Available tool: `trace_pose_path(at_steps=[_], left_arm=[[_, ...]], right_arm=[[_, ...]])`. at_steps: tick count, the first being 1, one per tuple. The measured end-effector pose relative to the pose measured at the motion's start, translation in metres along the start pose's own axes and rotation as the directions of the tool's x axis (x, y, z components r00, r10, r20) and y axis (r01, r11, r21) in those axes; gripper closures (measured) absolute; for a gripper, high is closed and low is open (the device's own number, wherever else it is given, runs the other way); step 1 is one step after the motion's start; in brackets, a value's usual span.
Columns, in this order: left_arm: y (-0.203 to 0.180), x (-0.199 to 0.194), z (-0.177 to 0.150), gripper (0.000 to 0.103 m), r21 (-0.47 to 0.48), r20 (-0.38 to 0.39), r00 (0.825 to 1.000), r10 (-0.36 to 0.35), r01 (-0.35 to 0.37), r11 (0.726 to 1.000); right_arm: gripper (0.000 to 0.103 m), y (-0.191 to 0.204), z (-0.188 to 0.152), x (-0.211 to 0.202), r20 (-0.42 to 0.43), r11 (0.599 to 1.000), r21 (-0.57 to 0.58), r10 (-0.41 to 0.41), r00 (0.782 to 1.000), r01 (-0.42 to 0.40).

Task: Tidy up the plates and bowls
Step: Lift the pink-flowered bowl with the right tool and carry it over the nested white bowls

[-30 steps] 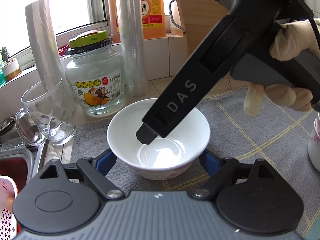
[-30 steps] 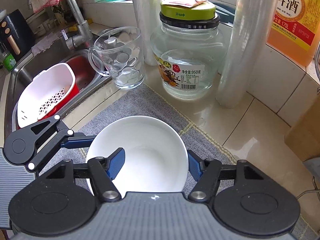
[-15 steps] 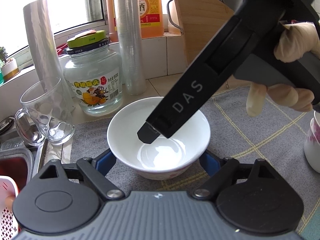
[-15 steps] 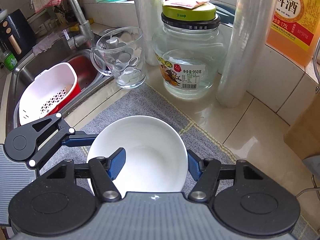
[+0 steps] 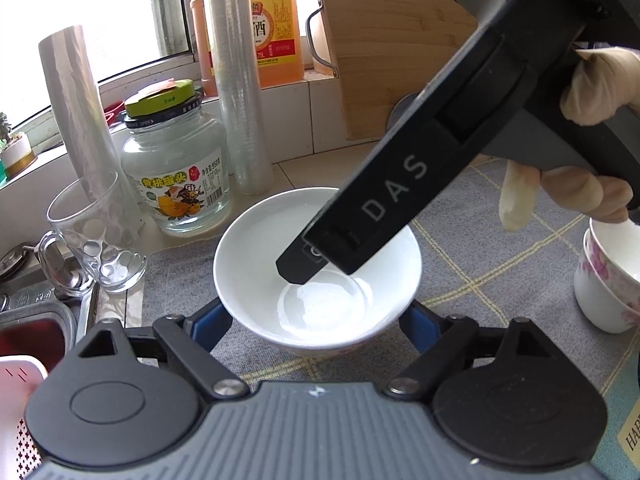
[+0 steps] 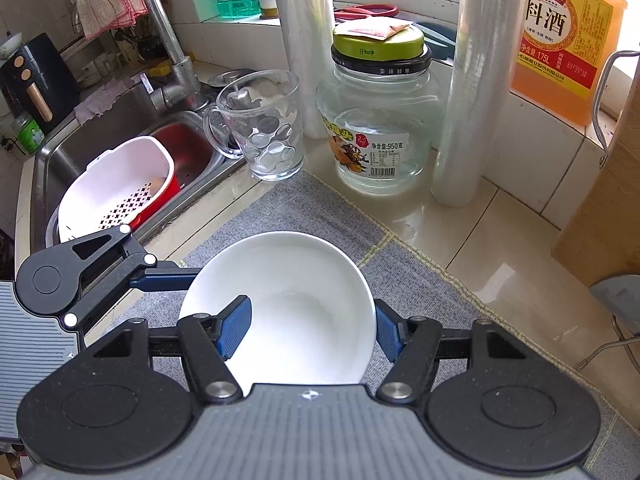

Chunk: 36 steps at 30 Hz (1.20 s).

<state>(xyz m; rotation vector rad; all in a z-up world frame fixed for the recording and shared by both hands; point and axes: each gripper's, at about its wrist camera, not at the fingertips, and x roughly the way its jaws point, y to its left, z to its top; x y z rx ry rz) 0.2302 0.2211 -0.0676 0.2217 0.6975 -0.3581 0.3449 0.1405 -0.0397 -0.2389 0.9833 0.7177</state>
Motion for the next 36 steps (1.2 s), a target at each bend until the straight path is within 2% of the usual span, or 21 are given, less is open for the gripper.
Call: trace_pose_path(at_steps=[6,20,36], left_arm=[[-0.012,-0.013,-0.001,0.014,-0.007,-0.002,1.000,-0.031,0.031,0.999],[-0.053,-0.041,0.005,0.014,0.075,-0.004,0.997,-0.082,0.082,0.994],[-0.118,-0.065,0.017,0.014,0.149,0.014,0.991,-0.136,0.133,0.980]], right_arm=[[0.033,0.004,-0.012,-0.020,0.013,1.000,0.016,0.006,1.000,-0.006],[0.032,0.008,-0.055,-0.066,0.058,0.997,0.067,-0.036,0.998,0.032],[0.032,-0.002,-0.108,-0.129,0.116,0.990,0.111,-0.104,0.988,0.091]])
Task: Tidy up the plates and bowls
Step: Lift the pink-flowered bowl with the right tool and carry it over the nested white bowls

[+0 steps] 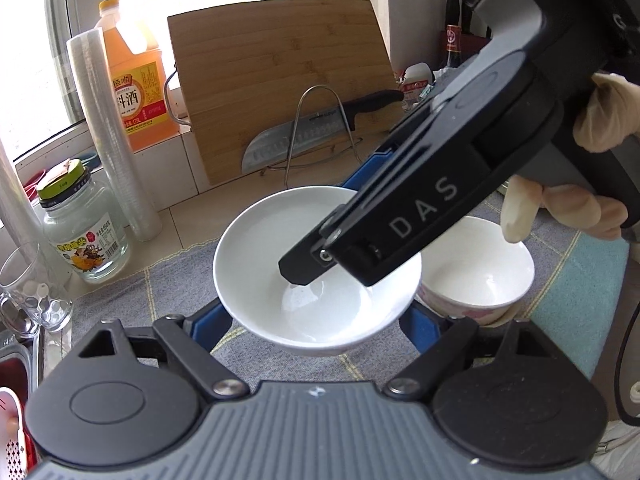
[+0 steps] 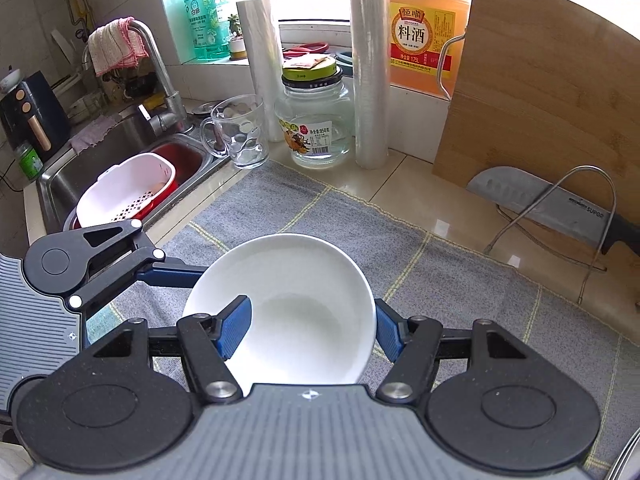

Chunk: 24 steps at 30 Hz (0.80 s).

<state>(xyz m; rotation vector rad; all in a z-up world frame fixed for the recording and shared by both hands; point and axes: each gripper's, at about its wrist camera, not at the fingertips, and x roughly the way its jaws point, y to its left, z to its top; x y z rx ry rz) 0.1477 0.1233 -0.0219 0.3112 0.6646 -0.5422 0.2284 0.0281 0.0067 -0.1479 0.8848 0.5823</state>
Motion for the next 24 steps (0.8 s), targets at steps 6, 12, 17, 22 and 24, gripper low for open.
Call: trace_pose_path(at_steps=[6,12,17,22,24], left_arm=[[-0.023,-0.002,0.007,0.014,0.022,0.012,1.000,-0.026,0.026,0.999],[-0.041,-0.001,0.013,0.014,0.049,0.013,0.999,-0.053,0.052,0.997],[-0.054,0.005,0.020,0.014,0.066,0.016,0.996,-0.085,0.084,0.994],[-0.065,0.014,0.025,0.014,0.078,0.011,0.992,-0.122,0.121,0.990],[-0.069,0.019,0.026,0.014,0.081,0.009,0.991,-0.136,0.135,0.988]], right_arm=[[0.032,-0.011,-0.016,-0.024,0.011,0.999,0.012,-0.033,0.999,0.033],[0.032,-0.020,-0.032,-0.042,0.021,0.998,0.033,-0.061,0.998,0.060],[0.032,-0.030,-0.044,-0.055,0.029,0.995,0.059,-0.088,0.996,0.086],[0.032,-0.042,-0.056,-0.064,0.026,0.989,0.095,-0.119,0.993,0.116],[0.032,-0.047,-0.060,-0.067,0.024,0.986,0.108,-0.128,0.991,0.125]])
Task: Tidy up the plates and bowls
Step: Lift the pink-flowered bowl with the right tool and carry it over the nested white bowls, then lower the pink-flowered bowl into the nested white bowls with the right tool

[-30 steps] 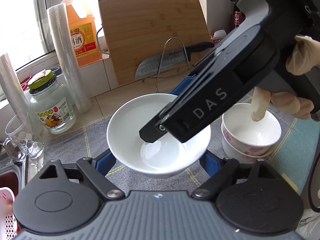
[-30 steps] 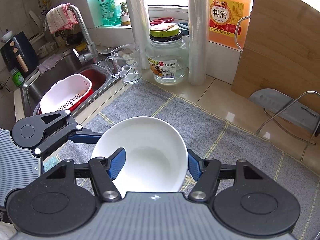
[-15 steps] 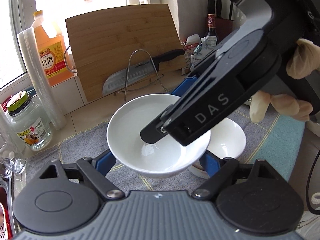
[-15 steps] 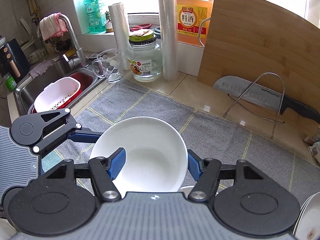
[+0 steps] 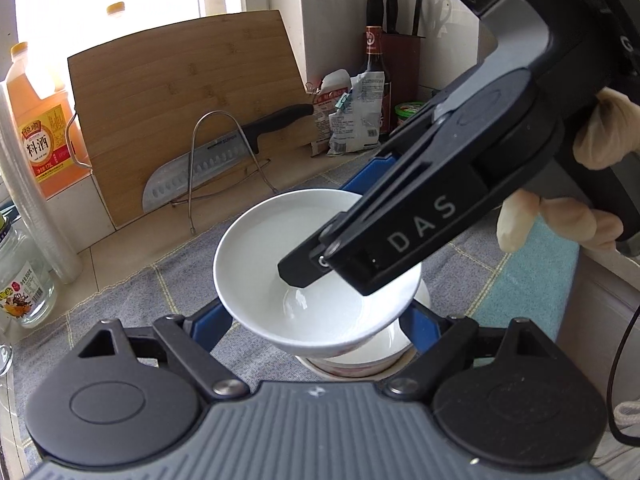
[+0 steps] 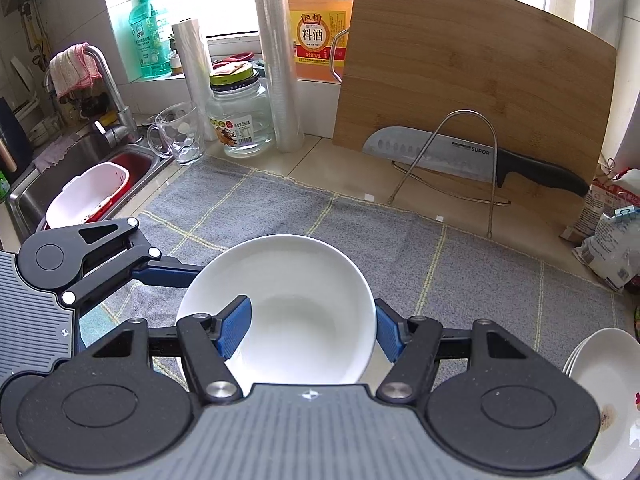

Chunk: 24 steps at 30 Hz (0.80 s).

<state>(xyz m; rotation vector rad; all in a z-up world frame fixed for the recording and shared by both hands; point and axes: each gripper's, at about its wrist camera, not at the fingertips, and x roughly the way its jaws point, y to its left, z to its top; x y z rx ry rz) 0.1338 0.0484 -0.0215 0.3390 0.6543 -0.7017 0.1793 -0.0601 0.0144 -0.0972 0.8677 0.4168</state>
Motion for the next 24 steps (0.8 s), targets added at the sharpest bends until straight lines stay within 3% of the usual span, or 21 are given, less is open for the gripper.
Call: trace_pose_path(at_steps=[24], left_arm=[[-0.011,0.018,-0.004,0.014,-0.016,-0.041,0.997,-0.071,0.070,0.997]], right_arm=[[0.032,-0.018,-0.027,0.004,-0.045,0.996,0.080,-0.026,0.999,0.029]])
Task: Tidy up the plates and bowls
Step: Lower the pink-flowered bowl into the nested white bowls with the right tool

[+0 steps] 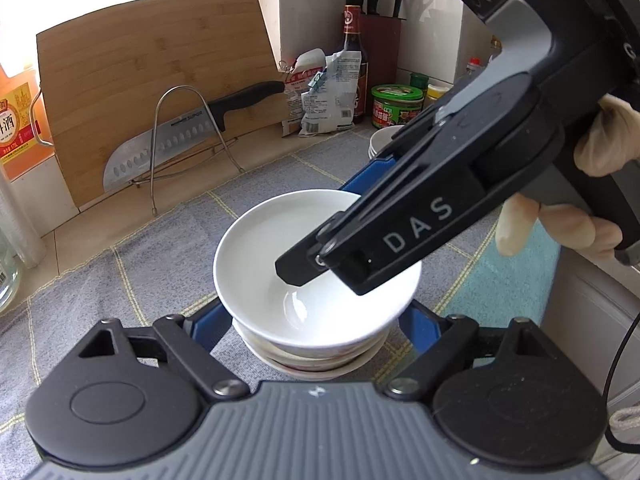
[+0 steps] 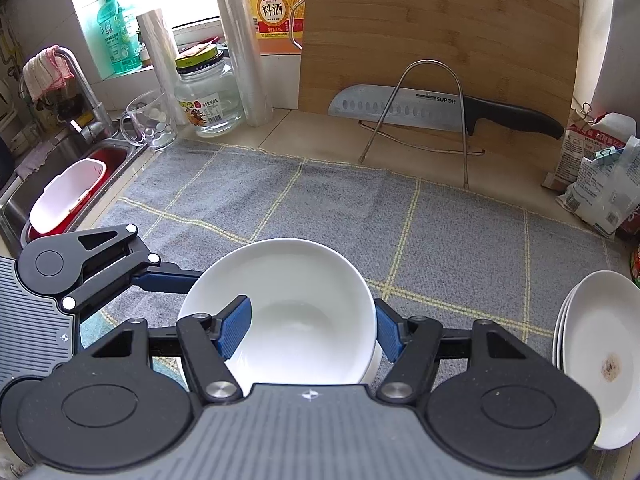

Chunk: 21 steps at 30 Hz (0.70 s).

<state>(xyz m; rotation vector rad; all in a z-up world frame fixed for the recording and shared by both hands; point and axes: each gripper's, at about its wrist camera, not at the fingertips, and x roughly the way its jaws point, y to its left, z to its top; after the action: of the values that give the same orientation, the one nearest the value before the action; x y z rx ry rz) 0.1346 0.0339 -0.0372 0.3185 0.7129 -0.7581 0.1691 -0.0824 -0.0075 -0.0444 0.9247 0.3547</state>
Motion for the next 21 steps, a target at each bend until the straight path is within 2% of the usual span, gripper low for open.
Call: trace_pose_path(at_steps=[21], left_arm=[[0.001,0.011,0.003,0.014,-0.006,-0.024,1.000,-0.005,0.005,1.000]], right_arm=[[0.032,-0.007,-0.002,0.011,-0.012,1.000,0.020,-0.005,1.000,0.005]])
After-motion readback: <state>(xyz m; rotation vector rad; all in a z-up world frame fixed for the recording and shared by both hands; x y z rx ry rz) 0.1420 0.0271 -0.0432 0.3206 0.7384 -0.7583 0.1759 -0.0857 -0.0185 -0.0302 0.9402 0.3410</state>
